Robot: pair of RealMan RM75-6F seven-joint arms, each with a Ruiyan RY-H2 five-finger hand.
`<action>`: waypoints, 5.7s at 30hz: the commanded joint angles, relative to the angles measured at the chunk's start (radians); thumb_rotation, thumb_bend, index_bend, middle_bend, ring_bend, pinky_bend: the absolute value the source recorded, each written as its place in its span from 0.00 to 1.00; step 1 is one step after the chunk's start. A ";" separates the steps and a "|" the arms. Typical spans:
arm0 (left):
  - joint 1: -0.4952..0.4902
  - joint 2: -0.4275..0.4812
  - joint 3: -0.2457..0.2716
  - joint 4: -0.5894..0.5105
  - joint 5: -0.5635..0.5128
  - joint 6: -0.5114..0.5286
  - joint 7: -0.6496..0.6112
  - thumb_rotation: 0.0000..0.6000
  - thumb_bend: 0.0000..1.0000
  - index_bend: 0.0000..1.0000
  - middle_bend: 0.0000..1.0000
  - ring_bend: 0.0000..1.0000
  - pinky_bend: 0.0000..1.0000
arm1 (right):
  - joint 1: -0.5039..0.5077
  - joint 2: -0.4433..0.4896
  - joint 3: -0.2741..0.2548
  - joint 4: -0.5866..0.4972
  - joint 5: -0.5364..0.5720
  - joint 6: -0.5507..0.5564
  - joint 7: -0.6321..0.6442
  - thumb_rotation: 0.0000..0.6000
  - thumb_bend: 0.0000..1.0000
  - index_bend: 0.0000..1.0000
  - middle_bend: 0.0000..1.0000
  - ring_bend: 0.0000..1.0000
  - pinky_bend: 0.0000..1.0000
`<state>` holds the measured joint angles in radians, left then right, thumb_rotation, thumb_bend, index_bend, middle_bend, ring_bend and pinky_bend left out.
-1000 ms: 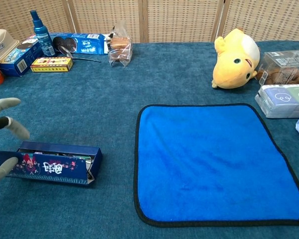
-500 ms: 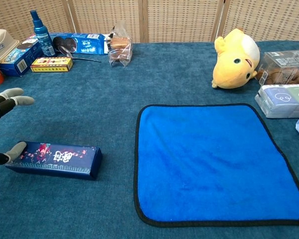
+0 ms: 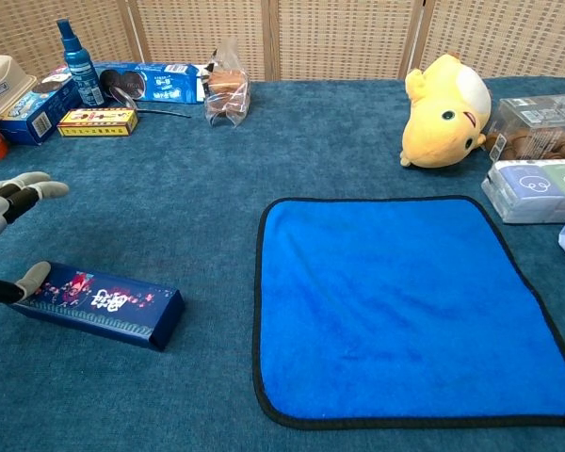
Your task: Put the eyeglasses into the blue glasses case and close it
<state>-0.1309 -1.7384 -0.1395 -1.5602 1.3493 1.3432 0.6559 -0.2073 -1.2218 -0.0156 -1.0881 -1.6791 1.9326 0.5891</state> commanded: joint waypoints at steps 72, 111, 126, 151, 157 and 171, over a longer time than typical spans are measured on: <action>-0.210 0.264 0.183 -0.315 -0.164 -0.183 0.332 0.49 0.30 0.21 0.00 0.00 0.01 | -0.003 0.098 -0.034 -0.131 -0.013 -0.072 -0.226 0.96 0.28 0.07 0.21 0.18 0.19; -0.485 0.194 -0.009 -0.098 -0.337 -0.291 0.270 0.48 0.33 0.42 0.01 0.00 0.00 | -0.027 0.092 -0.016 -0.161 0.005 -0.049 -0.218 0.95 0.27 0.07 0.21 0.18 0.19; -0.461 0.216 0.039 -0.150 -0.303 -0.197 0.170 0.49 0.32 0.00 0.00 0.00 0.00 | -0.002 0.104 -0.016 -0.194 -0.007 -0.090 -0.257 0.95 0.27 0.07 0.21 0.18 0.19; -0.011 0.522 0.342 -0.399 0.095 0.252 -0.279 0.48 0.33 0.00 0.00 0.00 0.01 | 0.141 0.108 0.022 -0.306 0.005 -0.284 -0.471 0.96 0.27 0.08 0.17 0.04 0.14; 0.090 0.546 0.391 -0.367 0.181 0.340 -0.324 0.49 0.32 0.00 0.00 0.00 0.01 | 0.174 0.100 0.032 -0.355 0.009 -0.326 -0.555 0.96 0.27 0.08 0.16 0.04 0.14; 0.221 0.556 0.368 -0.262 0.242 0.449 -0.393 0.48 0.32 0.00 0.00 0.00 0.01 | 0.231 0.073 0.046 -0.404 0.028 -0.397 -0.639 0.97 0.28 0.09 0.15 0.03 0.14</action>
<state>0.0875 -1.1830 0.2326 -1.8250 1.5892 1.7905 0.2661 0.0242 -1.1488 0.0300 -1.4919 -1.6510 1.5353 -0.0500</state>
